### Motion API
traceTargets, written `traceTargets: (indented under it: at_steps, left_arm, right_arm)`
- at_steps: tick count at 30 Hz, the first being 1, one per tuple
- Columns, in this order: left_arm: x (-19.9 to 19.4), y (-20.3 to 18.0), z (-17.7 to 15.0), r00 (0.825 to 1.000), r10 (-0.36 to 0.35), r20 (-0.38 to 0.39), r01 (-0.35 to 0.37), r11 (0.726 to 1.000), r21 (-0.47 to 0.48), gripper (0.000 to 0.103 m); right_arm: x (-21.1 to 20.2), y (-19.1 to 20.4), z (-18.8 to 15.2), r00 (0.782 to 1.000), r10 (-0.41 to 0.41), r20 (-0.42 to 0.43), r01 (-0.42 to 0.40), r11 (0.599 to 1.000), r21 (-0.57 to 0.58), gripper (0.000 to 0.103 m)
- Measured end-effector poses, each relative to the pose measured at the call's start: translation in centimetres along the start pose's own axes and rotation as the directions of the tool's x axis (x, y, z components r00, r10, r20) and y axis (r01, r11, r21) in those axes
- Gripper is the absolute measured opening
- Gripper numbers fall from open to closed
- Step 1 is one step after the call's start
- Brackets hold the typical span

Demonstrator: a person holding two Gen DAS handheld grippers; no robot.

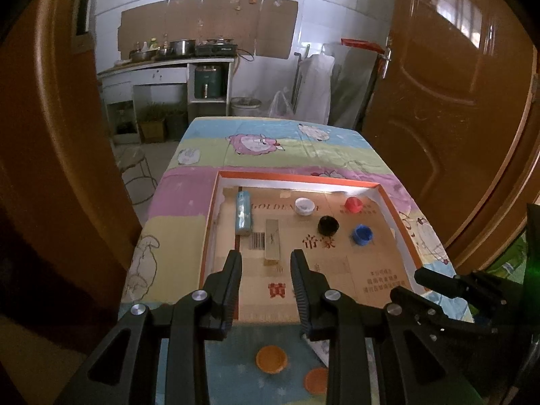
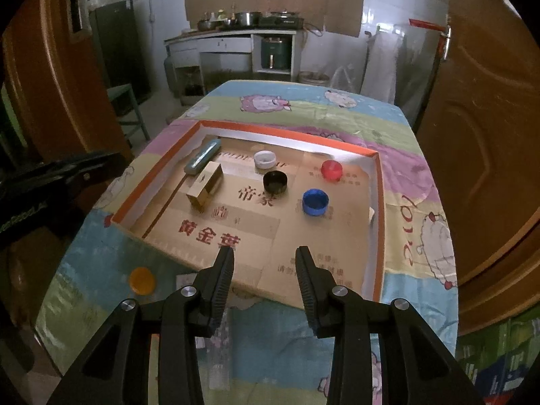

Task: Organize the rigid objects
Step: 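Lift both open grippers out of the tray toward the loose items, then grasp the orange cap with the left gripper while the right grasps the grey patterned box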

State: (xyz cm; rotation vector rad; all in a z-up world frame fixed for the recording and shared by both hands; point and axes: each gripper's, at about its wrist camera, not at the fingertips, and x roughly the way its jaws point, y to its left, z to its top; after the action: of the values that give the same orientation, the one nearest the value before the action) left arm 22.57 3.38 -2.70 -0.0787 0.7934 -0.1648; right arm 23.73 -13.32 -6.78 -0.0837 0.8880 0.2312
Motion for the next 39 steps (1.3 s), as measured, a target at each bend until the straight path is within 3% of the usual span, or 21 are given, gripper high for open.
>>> traceTargets:
  at_steps: [24, 39]
  left_arm:
    - [-0.4, 0.7, -7.9, 0.999, -0.031, -0.043, 0.03, 0.999, -0.027, 0.03]
    - [0.4, 1.0, -9.5, 0.997, -0.042, -0.063, 0.04, 0.999, -0.032, 0.03]
  right_arm:
    - [-0.2, 1.5, -7.4, 0.996, 0.074, -0.059, -0.073, 0.997, 0.012, 0.039]
    - [1.3, 2.6, -8.1, 0.994, 0.069, -0.087, -0.071, 0.997, -0.014, 0.035]
